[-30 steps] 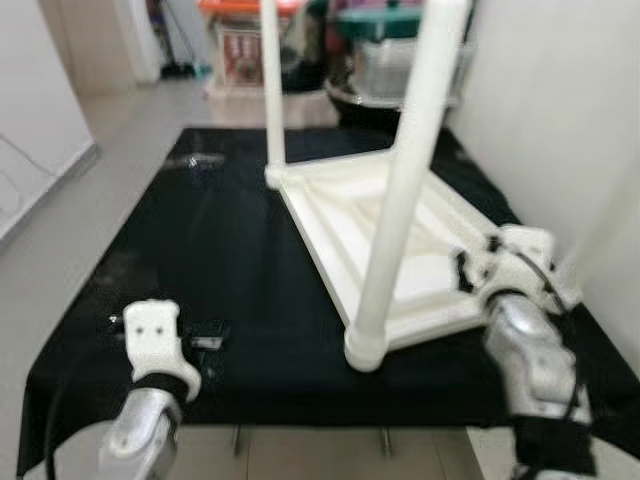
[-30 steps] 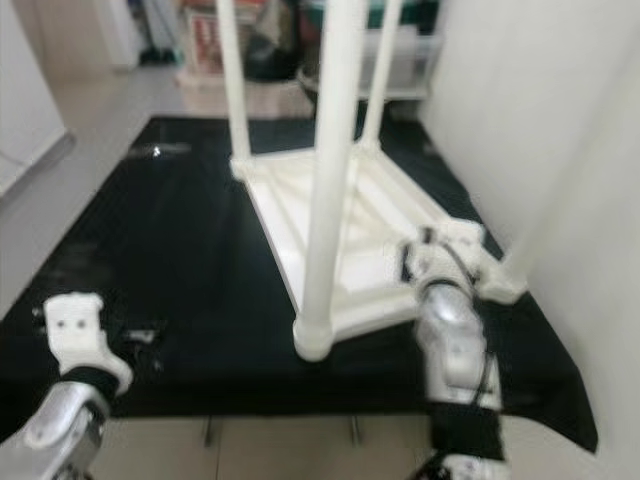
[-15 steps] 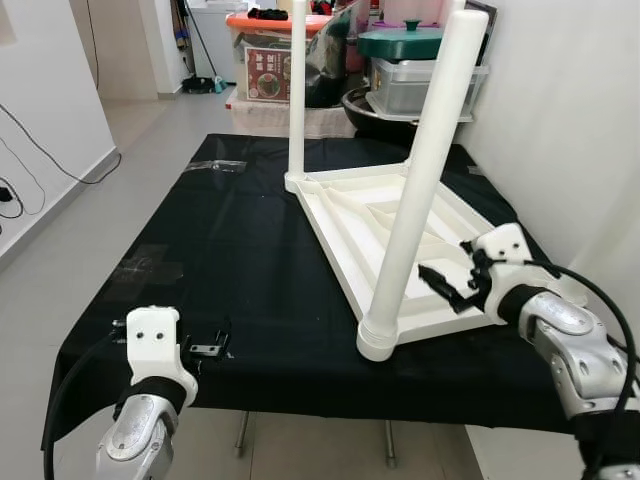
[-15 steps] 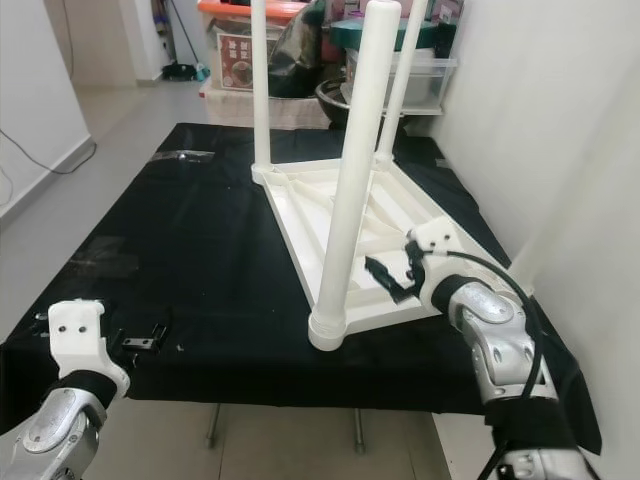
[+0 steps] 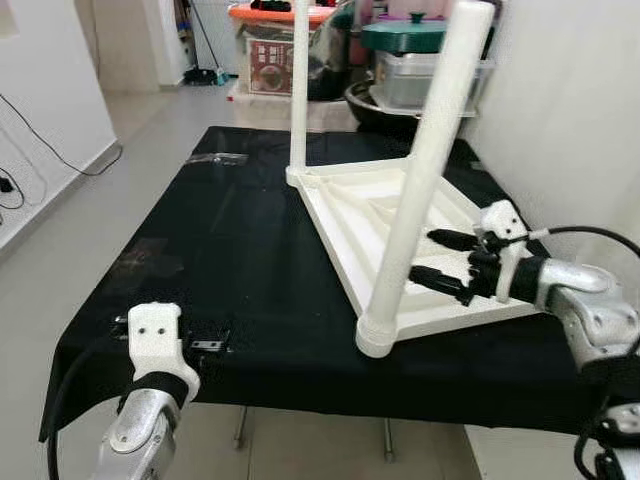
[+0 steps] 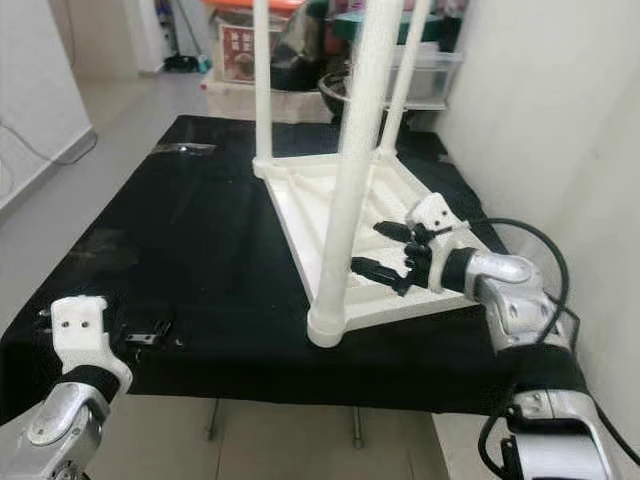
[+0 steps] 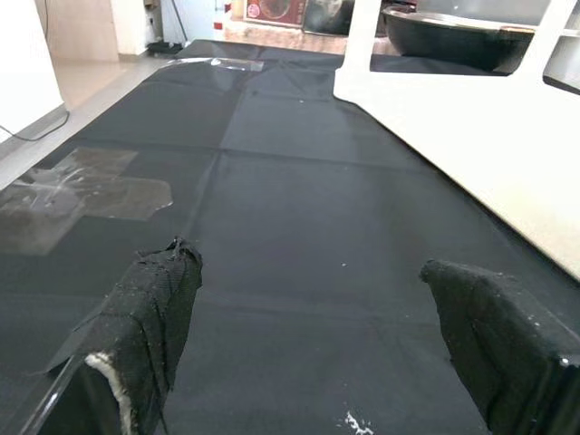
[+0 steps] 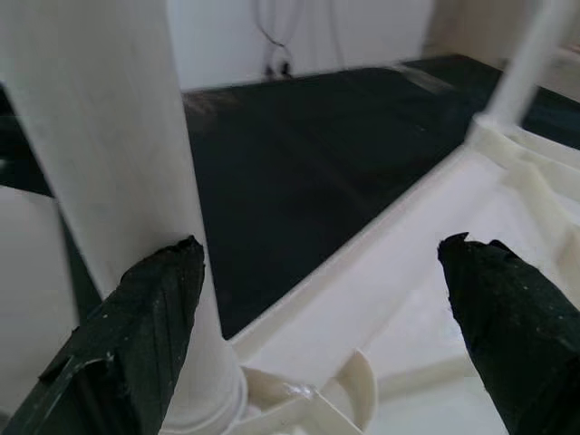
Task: Building children table
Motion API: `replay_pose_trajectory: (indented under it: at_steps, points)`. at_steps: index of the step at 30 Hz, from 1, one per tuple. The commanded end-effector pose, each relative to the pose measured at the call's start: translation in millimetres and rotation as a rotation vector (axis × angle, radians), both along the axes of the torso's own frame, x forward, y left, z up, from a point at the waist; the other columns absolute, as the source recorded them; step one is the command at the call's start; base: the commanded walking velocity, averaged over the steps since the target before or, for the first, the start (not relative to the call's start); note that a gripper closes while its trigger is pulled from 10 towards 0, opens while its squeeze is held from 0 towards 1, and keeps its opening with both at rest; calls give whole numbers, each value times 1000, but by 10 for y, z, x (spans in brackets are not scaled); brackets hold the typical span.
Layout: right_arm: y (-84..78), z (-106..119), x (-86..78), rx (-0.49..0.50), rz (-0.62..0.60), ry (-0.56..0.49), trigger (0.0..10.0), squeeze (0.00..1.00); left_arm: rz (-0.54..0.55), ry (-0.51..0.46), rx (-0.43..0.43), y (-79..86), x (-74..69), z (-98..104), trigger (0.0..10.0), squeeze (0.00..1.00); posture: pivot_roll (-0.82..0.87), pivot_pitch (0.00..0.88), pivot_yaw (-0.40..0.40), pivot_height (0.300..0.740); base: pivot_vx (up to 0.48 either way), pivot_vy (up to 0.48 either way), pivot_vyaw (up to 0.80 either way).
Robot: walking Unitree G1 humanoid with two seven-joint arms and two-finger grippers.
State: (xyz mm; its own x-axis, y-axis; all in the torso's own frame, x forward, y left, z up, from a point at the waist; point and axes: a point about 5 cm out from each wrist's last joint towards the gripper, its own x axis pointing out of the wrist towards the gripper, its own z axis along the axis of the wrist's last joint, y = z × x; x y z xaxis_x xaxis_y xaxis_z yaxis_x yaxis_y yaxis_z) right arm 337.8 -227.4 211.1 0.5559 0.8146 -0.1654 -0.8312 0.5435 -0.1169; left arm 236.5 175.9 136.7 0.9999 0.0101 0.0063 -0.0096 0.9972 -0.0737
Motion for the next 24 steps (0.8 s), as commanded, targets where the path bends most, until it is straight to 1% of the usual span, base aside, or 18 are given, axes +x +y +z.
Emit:
replay_pose_trajectory:
  at_steps: [1,2,5,7,12,13,15,16,17,19,20,21,22,23,24]
  points:
    - [157,-12,-26,-5,170,21,10000,0,-9,12,8,-12,0,-34,10000,0,69,0,-79,740,0,0,0]
    - [170,-22,-41,-21,208,29,10000,0,-11,14,8,-14,-5,-41,10000,0,69,0,-79,740,0,0,0]
    - [175,-27,-49,-28,237,36,10000,0,-13,15,8,-16,-8,-45,10000,0,69,0,-79,740,0,0,0]
    - [160,-15,-34,-65,269,37,10000,0,-19,23,15,-22,-10,-67,10000,0,73,0,-81,740,0,0,0]
    - [134,20,-6,-82,270,27,10000,0,-21,26,17,-21,-6,-76,10000,0,73,0,-82,740,0,0,0]
    - [137,71,23,-67,259,11,10000,0,-20,27,16,-18,-3,-80,10000,0,68,0,-80,740,0,0,0]
    - [137,71,23,-67,259,11,10000,0,-20,27,16,-18,-3,-80,10000,0,68,0,-80,740,0,0,0]
    - [182,158,70,-20,242,-23,10000,0,-21,27,13,-22,5,-85,10000,0,66,0,-76,740,0,0,0]
    - [182,158,70,-20,242,-23,10000,0,-21,27,13,-22,5,-85,10000,0,66,0,-76,740,0,0,0]
    - [310,347,163,106,202,-95,10000,0,-34,27,9,-58,24,-92,10000,0,67,0,-75,740,0,0,0]
    - [310,347,163,106,202,-95,10000,0,-34,27,9,-58,24,-92,10000,0,67,0,-75,740,0,0,0]
    - [350,396,182,145,197,-110,10000,0,-38,27,8,-70,29,-93,10000,0,67,0,-75,740,0,0,0]
    - [350,396,182,145,197,-110,10000,0,-38,27,8,-70,29,-93,10000,0,67,0,-75,740,0,0,0]
    - [383,405,186,158,196,-123,8000,0,-41,26,8,-78,30,-93,10000,0,71,0,-77,740,0,0,0]
    - [383,405,186,158,196,-123,8000,0,-41,26,8,-78,30,-93,10000,0,71,0,-77,740,0,0,0]
